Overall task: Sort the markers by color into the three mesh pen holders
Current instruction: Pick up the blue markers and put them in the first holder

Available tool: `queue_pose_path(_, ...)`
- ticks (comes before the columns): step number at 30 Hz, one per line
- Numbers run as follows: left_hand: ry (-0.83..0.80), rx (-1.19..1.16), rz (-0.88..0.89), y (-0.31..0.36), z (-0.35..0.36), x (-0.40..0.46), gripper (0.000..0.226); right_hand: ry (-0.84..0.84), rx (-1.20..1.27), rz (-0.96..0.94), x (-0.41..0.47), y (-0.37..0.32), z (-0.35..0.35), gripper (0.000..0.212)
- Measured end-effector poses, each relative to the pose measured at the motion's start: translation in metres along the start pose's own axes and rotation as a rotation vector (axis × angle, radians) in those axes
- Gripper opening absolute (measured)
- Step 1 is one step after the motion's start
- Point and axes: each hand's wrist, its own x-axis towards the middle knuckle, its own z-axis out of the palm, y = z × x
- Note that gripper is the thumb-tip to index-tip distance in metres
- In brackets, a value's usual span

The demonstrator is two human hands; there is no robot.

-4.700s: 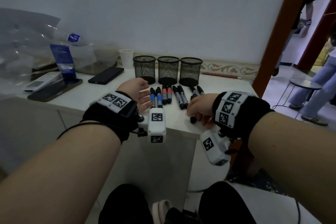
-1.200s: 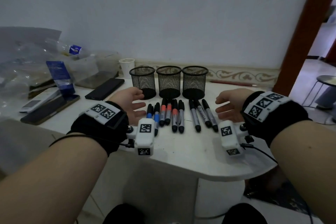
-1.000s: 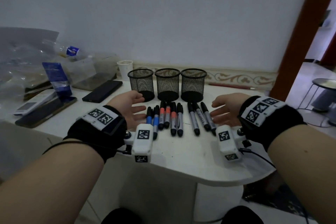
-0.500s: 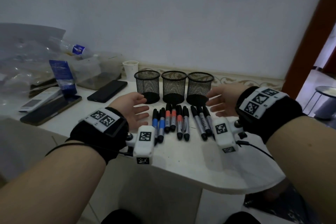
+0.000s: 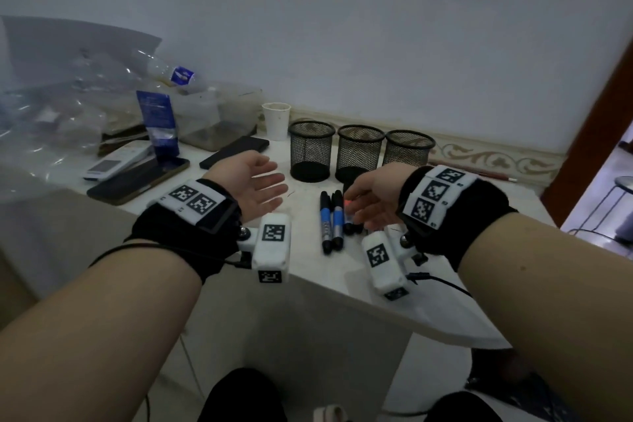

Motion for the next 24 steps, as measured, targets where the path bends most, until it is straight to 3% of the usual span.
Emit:
queue_pose_path(7,-0.018,0.019,0.050,0.004,-0.012,-0.009,0.019,0.056,-0.134,0.034,0.001,-0.006,0.022,0.017)
queue_pose_path(12,-0.025,0.035,0.047,0.004,-0.016,-0.012,0.019,0.006,-0.311,0.040,0.005,-0.011,0.031,0.037)
queue_pose_path(16,-0.018,0.042,0.050,0.006,-0.022,-0.011,0.020,-0.042,-0.369,0.051,0.003,-0.013,0.039,0.036)
queue_pose_path(20,-0.021,0.081,-0.026,0.001,-0.016,-0.010,0.019,-0.056,-0.391,0.015,0.005,-0.014,0.046,0.037)
queue_pose_path(24,-0.055,0.131,-0.140,-0.008,-0.005,-0.009,0.041,-0.016,-0.371,0.057,0.010,-0.015,0.044,0.030)
